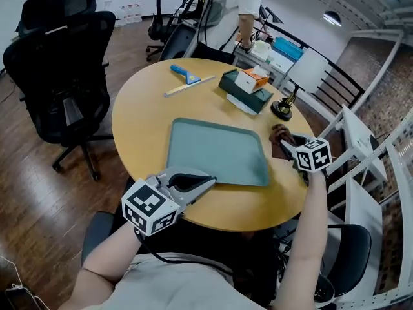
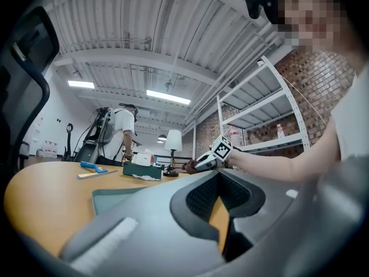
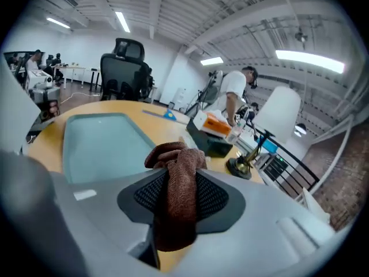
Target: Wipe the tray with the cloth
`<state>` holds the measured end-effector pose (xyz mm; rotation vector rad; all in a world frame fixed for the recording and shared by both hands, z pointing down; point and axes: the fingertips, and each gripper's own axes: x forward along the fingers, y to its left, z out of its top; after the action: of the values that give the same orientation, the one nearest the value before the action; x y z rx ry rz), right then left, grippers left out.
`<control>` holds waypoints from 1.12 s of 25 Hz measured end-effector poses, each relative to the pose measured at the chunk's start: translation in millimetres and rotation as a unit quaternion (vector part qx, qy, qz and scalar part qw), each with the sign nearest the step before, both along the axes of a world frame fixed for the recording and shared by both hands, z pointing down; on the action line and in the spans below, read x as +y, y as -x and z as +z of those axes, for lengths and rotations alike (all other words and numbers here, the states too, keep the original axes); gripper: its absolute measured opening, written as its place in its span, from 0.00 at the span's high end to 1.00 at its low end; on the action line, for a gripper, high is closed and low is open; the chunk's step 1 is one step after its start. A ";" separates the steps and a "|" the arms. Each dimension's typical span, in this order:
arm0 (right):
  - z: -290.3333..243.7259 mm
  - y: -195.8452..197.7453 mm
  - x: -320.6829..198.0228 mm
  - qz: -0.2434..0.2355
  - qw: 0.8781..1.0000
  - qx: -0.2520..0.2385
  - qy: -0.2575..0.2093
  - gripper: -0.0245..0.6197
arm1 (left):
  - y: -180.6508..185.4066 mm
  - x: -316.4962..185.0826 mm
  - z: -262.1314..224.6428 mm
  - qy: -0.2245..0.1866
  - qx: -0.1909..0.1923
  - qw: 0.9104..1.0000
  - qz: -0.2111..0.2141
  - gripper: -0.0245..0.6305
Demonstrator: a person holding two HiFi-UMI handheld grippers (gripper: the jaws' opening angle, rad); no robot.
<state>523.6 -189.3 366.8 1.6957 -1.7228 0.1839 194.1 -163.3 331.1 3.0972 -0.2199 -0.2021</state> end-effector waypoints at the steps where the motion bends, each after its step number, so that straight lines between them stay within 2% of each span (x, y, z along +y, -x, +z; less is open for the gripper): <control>1: 16.4 -8.2 9.3 0.011 1.000 -0.004 0.020 0.75 | -1.4 0.9 -0.8 -0.002 0.000 1.000 0.002 0.47; 4: 59.8 -20.6 27.3 0.023 0.997 -0.032 0.064 0.75 | -5.6 2.9 -1.5 -0.007 -0.004 1.000 0.005 0.47; 7: 84.9 -23.5 32.9 0.024 0.995 -0.058 0.084 0.75 | -9.2 3.1 -1.0 -0.010 -0.008 1.000 0.006 0.47; 11: 88.3 -26.1 32.4 0.025 0.995 -0.057 0.074 0.75 | -13.0 -0.2 0.4 -0.008 -0.011 1.000 0.005 0.47; 13: 82.8 -26.3 33.3 0.026 0.996 -0.043 0.069 0.71 | -14.5 -1.3 1.4 -0.006 -0.013 1.000 0.006 0.47; 16: 42.7 -18.8 43.0 0.028 0.999 -0.027 0.016 0.63 | -16.7 0.4 0.7 -0.009 -0.015 1.000 0.008 0.47; 19: -10.8 22.7 50.1 -0.012 0.996 -0.046 -0.078 0.63 | -17.9 -0.8 -1.4 -0.006 -0.014 1.000 0.006 0.47; 20: -21.5 45.9 52.1 -0.040 0.991 -0.067 -0.106 0.66 | -18.4 -1.3 -1.0 -0.002 -0.013 1.000 0.006 0.47; 22: -30.7 94.5 56.4 -0.098 0.977 -0.119 -0.146 0.79 | -20.4 -2.5 1.1 0.008 -0.015 1.000 0.007 0.47; 25: -25.4 149.8 62.9 -0.148 0.960 -0.179 -0.154 0.96 | -26.5 -5.4 6.6 0.019 -0.030 0.999 0.010 0.47; 28: -21.2 193.3 69.4 -0.194 0.943 -0.222 -0.156 0.96 | -32.2 -8.0 10.6 0.028 -0.049 0.998 0.009 0.47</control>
<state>330.3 -119.9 345.6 1.5631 -2.4999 0.1200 226.3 -171.3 341.7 3.0542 -0.1953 -0.0435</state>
